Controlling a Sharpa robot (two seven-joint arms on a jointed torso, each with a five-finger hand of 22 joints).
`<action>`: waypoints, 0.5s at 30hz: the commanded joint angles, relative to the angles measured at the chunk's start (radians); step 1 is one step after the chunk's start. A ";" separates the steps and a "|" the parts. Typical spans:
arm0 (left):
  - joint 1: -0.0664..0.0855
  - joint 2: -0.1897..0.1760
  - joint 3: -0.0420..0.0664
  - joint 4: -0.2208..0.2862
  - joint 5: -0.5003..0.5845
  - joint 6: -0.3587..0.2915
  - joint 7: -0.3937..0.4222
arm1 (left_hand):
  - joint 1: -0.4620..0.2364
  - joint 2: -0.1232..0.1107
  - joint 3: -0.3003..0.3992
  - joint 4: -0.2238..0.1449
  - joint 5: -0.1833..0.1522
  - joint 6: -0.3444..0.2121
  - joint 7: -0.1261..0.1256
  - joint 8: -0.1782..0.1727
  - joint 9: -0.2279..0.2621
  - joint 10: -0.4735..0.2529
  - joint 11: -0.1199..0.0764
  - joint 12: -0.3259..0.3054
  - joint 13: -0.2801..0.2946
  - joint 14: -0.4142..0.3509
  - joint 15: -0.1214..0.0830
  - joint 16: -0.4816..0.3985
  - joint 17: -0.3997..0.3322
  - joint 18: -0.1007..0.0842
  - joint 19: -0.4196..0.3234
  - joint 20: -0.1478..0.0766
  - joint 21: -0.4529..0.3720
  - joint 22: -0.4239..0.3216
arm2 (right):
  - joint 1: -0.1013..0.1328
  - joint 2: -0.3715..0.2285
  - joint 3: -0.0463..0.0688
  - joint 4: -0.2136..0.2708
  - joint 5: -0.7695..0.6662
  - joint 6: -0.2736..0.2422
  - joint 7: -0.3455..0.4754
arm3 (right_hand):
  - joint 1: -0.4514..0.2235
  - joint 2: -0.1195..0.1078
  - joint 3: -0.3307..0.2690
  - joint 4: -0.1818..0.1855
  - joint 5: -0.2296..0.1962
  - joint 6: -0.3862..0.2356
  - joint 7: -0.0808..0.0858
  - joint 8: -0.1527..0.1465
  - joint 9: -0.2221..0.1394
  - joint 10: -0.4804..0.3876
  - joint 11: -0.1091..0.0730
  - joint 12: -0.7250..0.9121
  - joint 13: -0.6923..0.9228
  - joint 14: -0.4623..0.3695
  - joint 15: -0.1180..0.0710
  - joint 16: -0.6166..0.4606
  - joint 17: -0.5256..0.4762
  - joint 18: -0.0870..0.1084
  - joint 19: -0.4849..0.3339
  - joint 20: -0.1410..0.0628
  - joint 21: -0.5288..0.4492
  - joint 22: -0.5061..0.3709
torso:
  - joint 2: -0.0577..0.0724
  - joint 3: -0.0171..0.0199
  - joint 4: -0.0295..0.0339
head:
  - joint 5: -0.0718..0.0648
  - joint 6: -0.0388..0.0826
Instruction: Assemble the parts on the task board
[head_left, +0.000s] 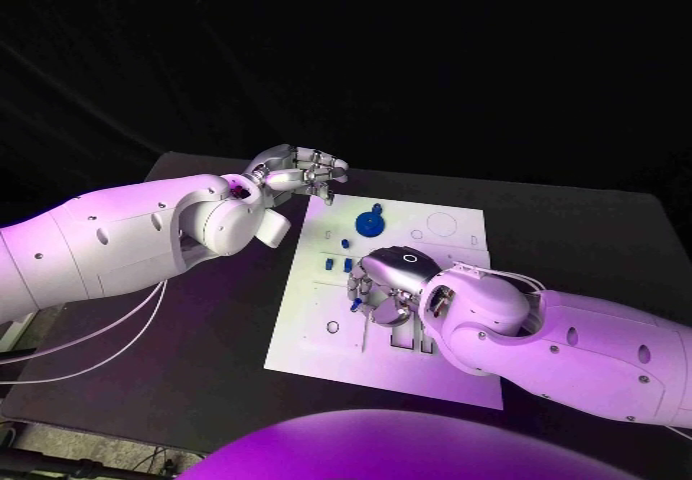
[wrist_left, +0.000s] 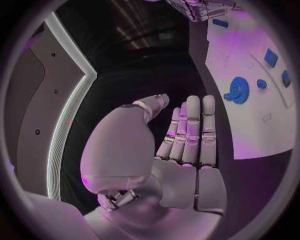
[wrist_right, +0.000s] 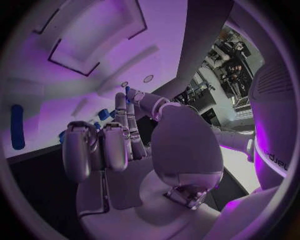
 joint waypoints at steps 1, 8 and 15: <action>0.001 0.002 0.001 0.002 -0.001 0.017 0.003 | -0.010 -0.001 -0.002 -0.001 -0.001 -0.008 0.011 0.003 0.001 -0.004 0.000 -0.003 -0.001 -0.009 0.001 -0.005 -0.001 0.010 -0.007 -0.001 -0.006 -0.001 | -0.003 0.003 0.000 -0.005 -0.004 0.022 0.009 | -0.009 -0.002 0.000 0.005 0.006 0.000 0.005 0.001 0.002 -0.006 0.001 -0.005 0.001 0.041 0.004 -0.001 -0.002 -0.014 0.018 0.001 -0.005 0.197 | 0.000 -0.0008 0.0002 | 0.001 0.000; 0.001 0.001 0.001 0.002 -0.002 0.017 0.003 | -0.011 -0.001 -0.003 -0.002 0.002 -0.011 0.012 0.005 0.001 -0.006 0.001 -0.003 -0.002 -0.009 0.002 -0.005 -0.002 0.010 -0.007 -0.001 -0.007 -0.002 | -0.005 0.006 -0.001 -0.016 -0.005 0.025 0.009 | -0.009 -0.002 -0.001 0.005 0.008 0.000 0.005 0.001 0.002 -0.006 0.001 -0.005 0.002 0.041 0.004 -0.001 -0.002 -0.014 0.018 0.001 -0.006 0.197 | 0.001 -0.0003 0.0005 | 0.002 0.000; 0.001 0.000 0.001 0.003 -0.002 0.017 0.002 | -0.011 -0.001 -0.003 -0.002 0.002 -0.011 0.012 0.005 0.001 -0.006 0.001 -0.003 -0.002 -0.009 0.002 -0.005 -0.002 0.010 -0.007 -0.001 -0.007 -0.002 | -0.009 0.012 -0.002 -0.023 -0.006 0.033 0.009 | -0.009 -0.002 -0.001 0.005 0.008 0.000 0.005 0.001 0.002 -0.006 0.001 -0.005 0.002 0.041 0.004 -0.001 -0.002 -0.014 0.018 0.001 -0.006 0.197 | 0.001 -0.0004 0.0000 | 0.003 0.000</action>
